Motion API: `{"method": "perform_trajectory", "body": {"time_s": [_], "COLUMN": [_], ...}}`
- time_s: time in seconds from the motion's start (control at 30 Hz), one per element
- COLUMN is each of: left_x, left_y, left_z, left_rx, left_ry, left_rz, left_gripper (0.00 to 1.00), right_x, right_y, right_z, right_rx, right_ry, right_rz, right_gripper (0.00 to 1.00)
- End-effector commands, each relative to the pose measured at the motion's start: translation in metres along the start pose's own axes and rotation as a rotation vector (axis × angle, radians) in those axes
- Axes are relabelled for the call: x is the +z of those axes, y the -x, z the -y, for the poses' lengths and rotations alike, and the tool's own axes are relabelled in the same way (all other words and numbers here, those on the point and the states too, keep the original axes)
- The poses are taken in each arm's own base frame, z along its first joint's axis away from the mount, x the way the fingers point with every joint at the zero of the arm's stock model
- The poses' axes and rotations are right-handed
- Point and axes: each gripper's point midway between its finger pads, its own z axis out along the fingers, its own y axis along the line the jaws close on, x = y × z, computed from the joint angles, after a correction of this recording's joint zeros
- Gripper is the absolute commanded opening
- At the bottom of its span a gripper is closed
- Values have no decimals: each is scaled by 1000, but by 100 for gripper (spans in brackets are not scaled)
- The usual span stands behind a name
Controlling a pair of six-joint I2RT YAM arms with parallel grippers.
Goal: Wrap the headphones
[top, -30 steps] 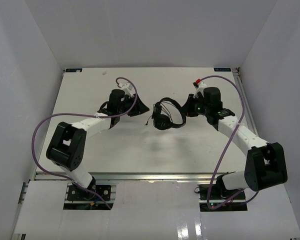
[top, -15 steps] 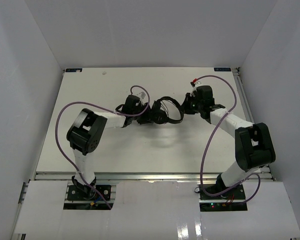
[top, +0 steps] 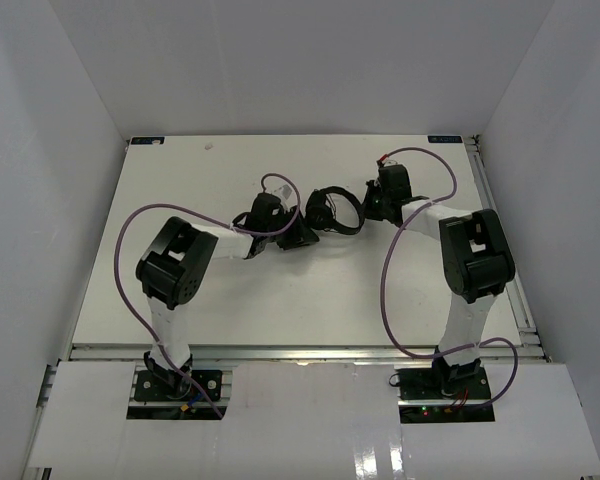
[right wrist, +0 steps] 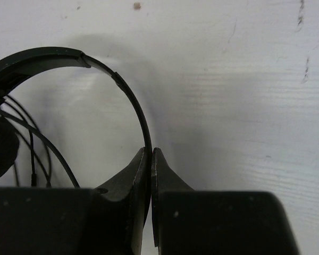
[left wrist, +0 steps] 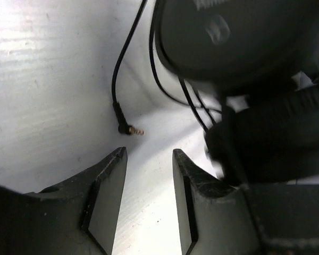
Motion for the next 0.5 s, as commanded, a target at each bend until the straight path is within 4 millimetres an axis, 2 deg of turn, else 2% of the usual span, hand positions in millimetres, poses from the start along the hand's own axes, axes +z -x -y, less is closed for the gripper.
{"method": "perform_trajectory", "body": {"time_s": [0.0, 0.17, 0.27, 0.37, 0.43, 0.47], "left_x": [-16, -38, -55, -83, -101, -110], "left_y": [-36, -45, -47, -49, -51, -51], "left_z": [-21, -15, -11, -4, -1, 1], "left_rx": [-32, -26, -11, 15, 27, 35], "left_ry": [63, 48, 53, 52, 55, 56], "left_rz": [-73, -88, -81, -54, -32, -18], "left_gripper": [52, 52, 52, 53, 53, 54], "right_x": [8, 18, 24, 26, 27, 27], "right_y": [46, 54, 52, 54, 54, 55], "right_z": [0, 7, 3, -1, -4, -7], "right_rx": [32, 47, 38, 20, 2, -12], "right_ry": [-71, -141, -152, -192, -200, -204], "right_rz": [134, 159, 160, 178, 189, 195], "right_gripper": [8, 8, 8, 8, 13, 19]}}
